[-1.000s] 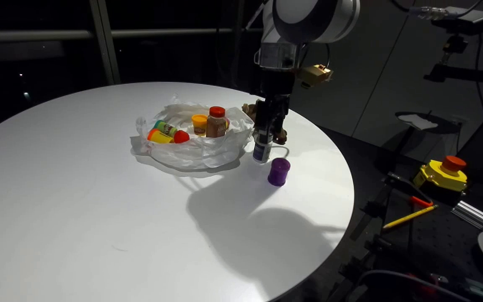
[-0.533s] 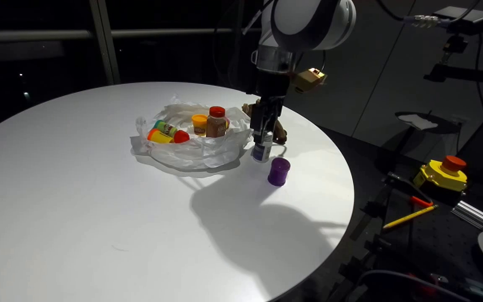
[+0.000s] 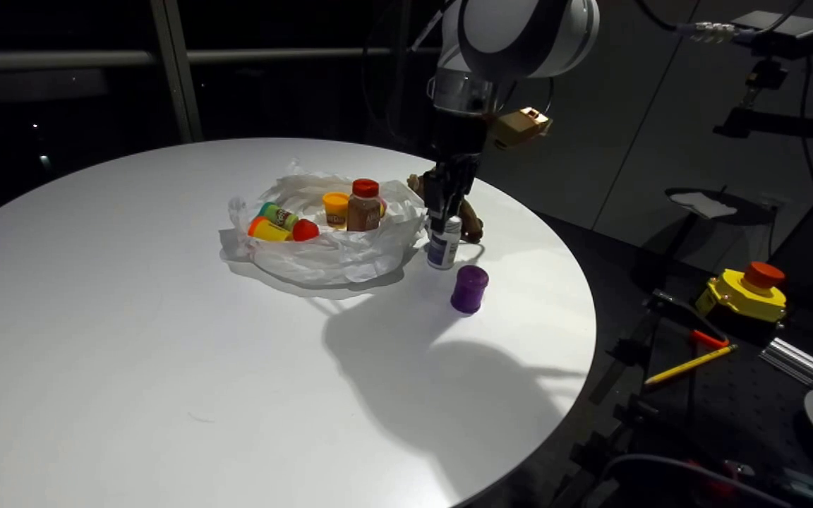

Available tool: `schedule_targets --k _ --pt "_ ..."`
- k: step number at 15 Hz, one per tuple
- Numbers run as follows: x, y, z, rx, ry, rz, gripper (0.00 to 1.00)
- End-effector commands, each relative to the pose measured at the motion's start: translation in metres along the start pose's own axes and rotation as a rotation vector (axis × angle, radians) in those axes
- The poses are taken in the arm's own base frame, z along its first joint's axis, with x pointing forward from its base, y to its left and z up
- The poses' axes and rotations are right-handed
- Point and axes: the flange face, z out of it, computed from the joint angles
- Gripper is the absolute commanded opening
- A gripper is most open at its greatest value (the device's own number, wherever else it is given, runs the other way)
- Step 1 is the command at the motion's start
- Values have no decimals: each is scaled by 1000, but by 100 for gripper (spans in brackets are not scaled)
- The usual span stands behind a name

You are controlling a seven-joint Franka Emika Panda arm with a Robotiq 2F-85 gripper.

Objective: Put all the objects on the table into the plastic bag.

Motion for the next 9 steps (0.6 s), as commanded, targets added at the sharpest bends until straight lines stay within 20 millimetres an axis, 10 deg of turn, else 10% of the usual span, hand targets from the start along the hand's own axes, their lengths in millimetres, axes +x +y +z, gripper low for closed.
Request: schedule_targets --k 1,9 --pt "6 -22 -41 -23 30 43 20" --pt "64 -127 -143 -141 90 19 20"
